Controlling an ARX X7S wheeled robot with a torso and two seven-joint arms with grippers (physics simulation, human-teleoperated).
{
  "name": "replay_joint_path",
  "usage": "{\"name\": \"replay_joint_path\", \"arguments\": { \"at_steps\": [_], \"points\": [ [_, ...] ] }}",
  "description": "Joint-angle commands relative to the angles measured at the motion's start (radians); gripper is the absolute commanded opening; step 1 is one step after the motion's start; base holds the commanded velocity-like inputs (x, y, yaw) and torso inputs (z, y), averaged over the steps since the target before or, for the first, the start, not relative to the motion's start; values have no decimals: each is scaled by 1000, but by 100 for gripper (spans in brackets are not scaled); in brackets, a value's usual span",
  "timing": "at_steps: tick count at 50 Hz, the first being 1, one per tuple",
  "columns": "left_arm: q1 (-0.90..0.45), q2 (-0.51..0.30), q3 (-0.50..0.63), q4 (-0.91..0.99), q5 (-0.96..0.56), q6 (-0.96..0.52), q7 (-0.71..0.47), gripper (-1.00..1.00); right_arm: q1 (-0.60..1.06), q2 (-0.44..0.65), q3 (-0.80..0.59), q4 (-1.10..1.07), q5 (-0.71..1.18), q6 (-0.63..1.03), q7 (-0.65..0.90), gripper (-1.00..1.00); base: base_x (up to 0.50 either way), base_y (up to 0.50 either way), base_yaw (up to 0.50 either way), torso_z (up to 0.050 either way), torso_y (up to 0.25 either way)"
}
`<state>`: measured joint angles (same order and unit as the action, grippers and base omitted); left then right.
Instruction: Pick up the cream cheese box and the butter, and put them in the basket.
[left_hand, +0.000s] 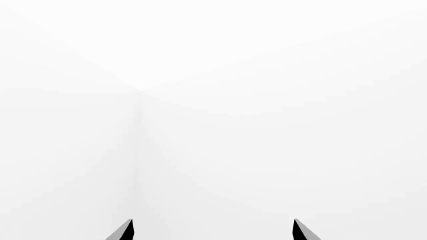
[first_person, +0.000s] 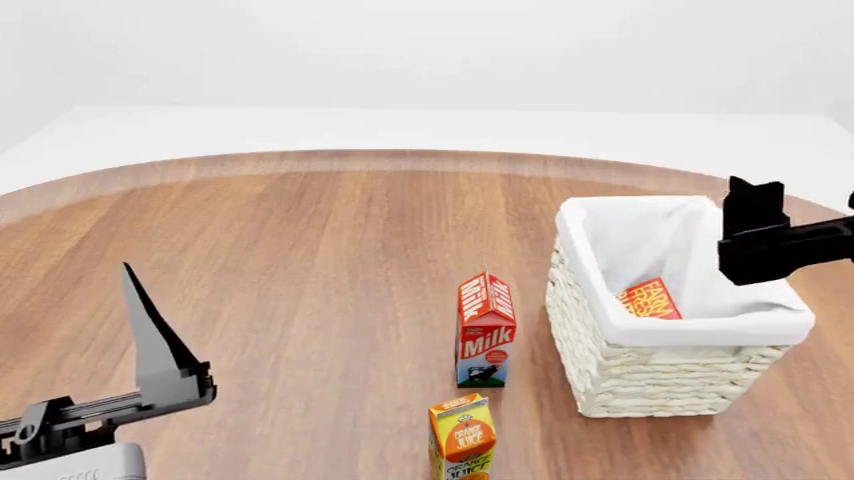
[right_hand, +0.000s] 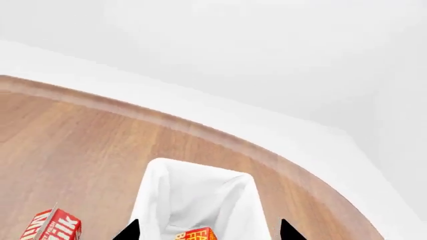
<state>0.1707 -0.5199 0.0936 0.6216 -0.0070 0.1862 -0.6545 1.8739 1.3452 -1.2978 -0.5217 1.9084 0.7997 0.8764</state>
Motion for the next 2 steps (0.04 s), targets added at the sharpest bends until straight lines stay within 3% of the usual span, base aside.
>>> {"name": "replay_joint_path", "arguments": {
  "at_steps": [1, 2],
  "points": [
    [1, -1, 1, 8, 8, -9, -2, 100, 48, 173, 64, -288, 48, -44, 77, 100, 0, 0, 0, 0, 0],
    [1, -2, 0, 14, 9, -13, -3, 100, 43, 185, 62, -301, 56, -64, 67, 100, 0, 0, 0, 0, 0]
  ]
}}
